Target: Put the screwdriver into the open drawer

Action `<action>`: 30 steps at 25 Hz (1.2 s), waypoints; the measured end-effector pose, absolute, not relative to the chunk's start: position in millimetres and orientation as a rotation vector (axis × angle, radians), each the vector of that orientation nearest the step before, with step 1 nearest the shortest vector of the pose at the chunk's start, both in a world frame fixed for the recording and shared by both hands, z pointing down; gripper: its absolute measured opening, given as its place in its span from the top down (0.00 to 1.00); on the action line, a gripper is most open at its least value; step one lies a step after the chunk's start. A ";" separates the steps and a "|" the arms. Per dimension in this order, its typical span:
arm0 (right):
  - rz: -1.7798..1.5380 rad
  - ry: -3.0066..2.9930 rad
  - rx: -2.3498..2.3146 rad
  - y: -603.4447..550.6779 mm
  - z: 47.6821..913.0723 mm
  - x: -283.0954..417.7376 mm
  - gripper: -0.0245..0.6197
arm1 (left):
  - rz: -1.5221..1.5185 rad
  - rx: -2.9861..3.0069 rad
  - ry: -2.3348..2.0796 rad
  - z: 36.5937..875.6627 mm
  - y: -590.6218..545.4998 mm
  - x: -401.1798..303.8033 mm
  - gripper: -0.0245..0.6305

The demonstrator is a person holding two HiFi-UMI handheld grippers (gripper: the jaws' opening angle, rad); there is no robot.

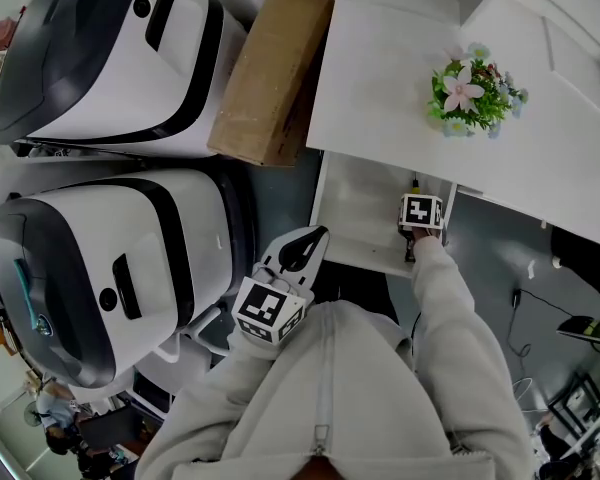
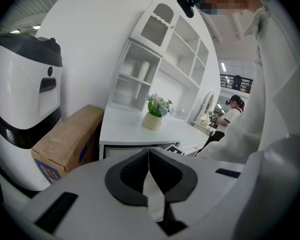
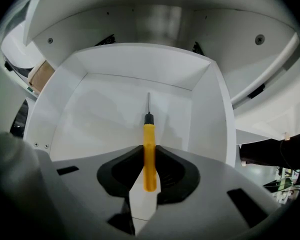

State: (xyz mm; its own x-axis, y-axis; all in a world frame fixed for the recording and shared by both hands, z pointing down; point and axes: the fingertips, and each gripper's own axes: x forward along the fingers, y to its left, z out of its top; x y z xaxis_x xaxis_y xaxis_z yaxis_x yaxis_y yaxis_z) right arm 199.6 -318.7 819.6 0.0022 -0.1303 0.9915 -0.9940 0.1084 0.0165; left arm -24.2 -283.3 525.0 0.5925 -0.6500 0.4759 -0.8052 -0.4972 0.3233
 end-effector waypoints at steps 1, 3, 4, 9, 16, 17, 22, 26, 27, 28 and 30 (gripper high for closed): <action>1.052 -1.347 1.228 -319.1 817.9 198.0 0.82 | 0.401 2.305 -1.155 525.5 -283.6 -24.7 0.94; 1.046 -1.344 1.228 -319.2 818.3 197.6 0.82 | 0.406 2.304 -1.157 526.7 -283.4 -25.7 0.94; 1.046 -1.342 1.227 -318.9 819.0 197.7 0.82 | 0.408 2.301 -1.158 527.4 -283.0 -26.0 0.94; 1.051 -1.335 1.241 -319.0 820.6 198.7 0.82 | 0.415 2.298 -1.143 530.3 -280.2 -22.8 0.94; 1.053 -1.333 1.245 -318.5 821.1 198.8 0.82 | 0.412 2.298 -1.139 530.1 -279.1 -22.1 0.94; 1.052 -1.336 1.245 -318.5 821.1 198.5 0.81 | 0.411 2.298 -1.140 530.0 -279.2 -22.1 0.94; 1.055 -1.347 1.251 -319.3 821.3 197.2 0.77 | 0.412 2.298 -1.138 530.7 -279.0 -21.4 0.94; 1.059 -1.346 1.251 -318.1 821.1 196.2 0.74 | 0.411 2.301 -1.132 530.5 -277.5 -20.3 0.94; 1.059 -1.344 1.250 -317.5 821.4 196.3 0.74 | 0.406 2.304 -1.129 529.9 -277.2 -19.9 0.94; 1.059 -1.342 1.249 -317.1 821.6 196.3 0.74 | 0.400 2.308 -1.125 529.0 -277.1 -19.4 0.94; 1.060 -1.341 1.249 -317.1 821.0 195.9 0.73 | 0.391 2.313 -1.120 527.6 -277.0 -18.9 0.94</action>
